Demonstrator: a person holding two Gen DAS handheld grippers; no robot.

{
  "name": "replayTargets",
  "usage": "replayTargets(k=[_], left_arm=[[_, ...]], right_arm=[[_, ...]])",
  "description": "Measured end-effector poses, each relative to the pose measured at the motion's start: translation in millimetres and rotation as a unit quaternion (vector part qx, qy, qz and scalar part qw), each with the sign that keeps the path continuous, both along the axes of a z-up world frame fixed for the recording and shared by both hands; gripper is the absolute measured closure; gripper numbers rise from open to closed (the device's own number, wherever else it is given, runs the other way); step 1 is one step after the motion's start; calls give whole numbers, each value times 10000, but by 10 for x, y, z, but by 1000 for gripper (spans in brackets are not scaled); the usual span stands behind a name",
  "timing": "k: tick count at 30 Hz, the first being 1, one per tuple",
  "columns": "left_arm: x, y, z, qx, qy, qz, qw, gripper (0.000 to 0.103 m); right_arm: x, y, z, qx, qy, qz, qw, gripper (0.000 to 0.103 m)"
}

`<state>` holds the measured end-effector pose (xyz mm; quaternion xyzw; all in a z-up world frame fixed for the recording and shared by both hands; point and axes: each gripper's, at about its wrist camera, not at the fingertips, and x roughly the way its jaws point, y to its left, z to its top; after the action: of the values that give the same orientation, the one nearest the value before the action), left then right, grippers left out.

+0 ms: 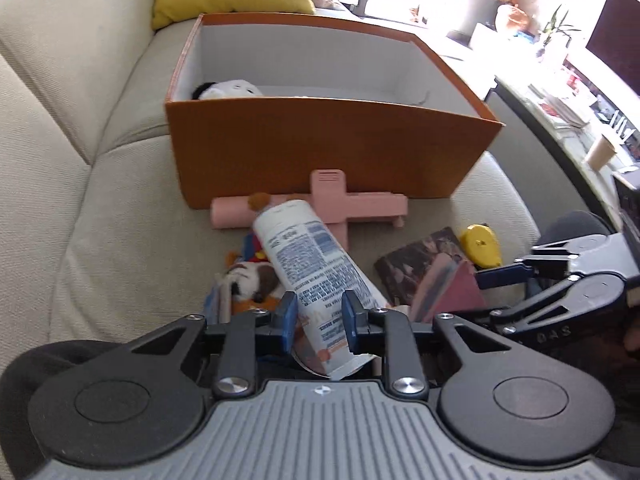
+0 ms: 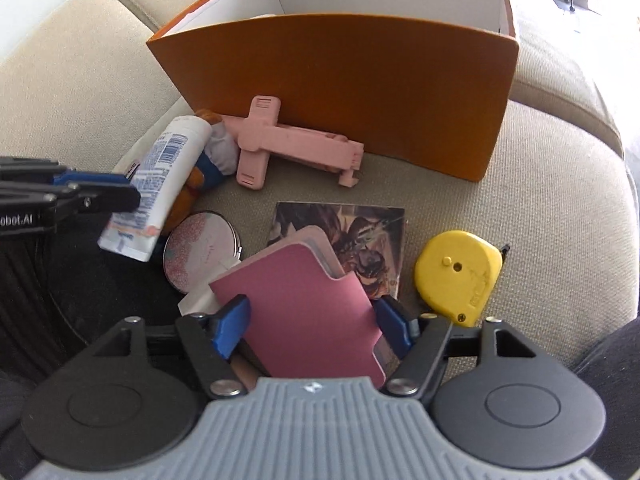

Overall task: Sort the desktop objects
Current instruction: 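Grasp the pink card holder with right gripper while left grasps brown plush dog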

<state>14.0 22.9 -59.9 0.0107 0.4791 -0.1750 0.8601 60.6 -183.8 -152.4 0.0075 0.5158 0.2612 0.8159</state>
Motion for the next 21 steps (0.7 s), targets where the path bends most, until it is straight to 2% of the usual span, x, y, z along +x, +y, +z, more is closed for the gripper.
replayTargets(k=[2,5,9,12,14,17,21], left_arm=[[-9,-30,-1,-86,27,-71,9999,75],[-38,-45,61,16,-103,-90,9999,75],[-48,58,153,245,-196,14,9995,75],[-36,139,155,421,-208,83,9989,75],[-20,187,143,512,-203,162,9983,75],[5,208,119,597,-136,130,9980,73],[54,170,77,727,-60,-75,9973,59]], right_arm=[[29,-24,-26,91,96,-36,9999,28],[68,-14,-84,170,245,15,9996,20],[61,8,-108,178,242,53,9995,20],[25,15,-78,16,194,196,9996,29],[-19,20,-22,-143,113,345,9992,42],[-54,3,87,-210,55,604,9979,55],[-128,27,244,-131,-66,1272,9918,61]])
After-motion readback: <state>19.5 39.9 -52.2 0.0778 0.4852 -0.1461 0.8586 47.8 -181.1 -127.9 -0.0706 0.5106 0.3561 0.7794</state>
